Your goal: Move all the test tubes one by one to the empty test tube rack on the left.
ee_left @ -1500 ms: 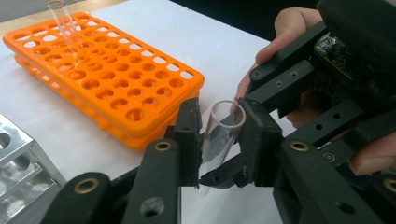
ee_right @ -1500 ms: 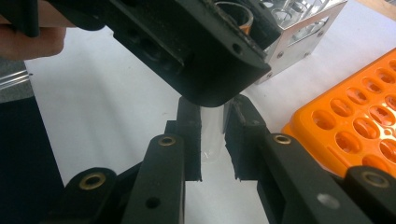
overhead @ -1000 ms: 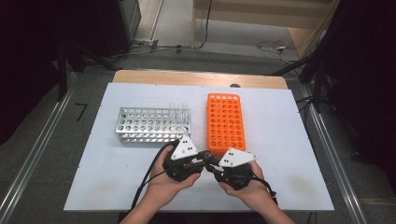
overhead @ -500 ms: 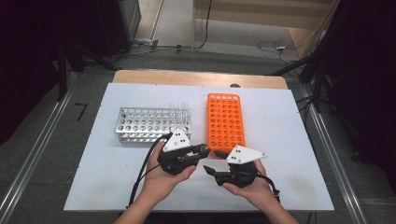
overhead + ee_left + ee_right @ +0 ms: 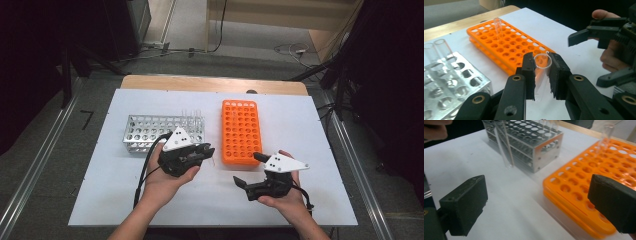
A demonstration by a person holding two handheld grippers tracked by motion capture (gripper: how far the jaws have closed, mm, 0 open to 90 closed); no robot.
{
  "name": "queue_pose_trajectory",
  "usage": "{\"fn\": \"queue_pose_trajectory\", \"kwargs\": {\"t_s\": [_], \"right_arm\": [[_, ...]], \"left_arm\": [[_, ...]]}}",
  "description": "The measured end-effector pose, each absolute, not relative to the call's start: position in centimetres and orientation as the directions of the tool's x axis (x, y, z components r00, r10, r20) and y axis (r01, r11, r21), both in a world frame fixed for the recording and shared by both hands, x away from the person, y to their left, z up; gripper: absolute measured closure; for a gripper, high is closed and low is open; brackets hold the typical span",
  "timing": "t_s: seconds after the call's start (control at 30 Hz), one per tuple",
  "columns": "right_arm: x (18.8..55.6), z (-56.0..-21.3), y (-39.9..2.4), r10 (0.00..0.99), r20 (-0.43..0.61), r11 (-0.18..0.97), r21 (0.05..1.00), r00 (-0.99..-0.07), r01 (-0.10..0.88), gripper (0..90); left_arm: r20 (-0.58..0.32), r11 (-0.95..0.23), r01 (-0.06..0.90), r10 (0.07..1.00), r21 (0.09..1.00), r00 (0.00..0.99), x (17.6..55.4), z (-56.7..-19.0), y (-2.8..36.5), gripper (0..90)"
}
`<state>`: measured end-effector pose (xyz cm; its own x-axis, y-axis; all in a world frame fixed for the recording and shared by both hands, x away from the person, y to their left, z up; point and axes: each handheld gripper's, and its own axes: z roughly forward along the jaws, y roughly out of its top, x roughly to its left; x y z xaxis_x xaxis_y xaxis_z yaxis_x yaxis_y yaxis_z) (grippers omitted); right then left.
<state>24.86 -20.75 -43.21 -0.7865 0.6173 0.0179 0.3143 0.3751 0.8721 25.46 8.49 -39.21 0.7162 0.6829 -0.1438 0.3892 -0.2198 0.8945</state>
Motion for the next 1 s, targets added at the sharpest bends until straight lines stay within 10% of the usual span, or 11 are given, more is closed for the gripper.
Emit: {"fn": "queue_pose_trajectory", "kwargs": {"t_s": [1.0], "right_arm": [[23.4, -44.0, -30.1, 0.728, 0.047, 0.300, 0.875, -0.684, 0.380, 1.5]], "left_arm": [[-0.105, -0.169, 0.406, 0.814, 0.898, 0.571, 29.5, -37.5, 15.7, 75.8]]}}
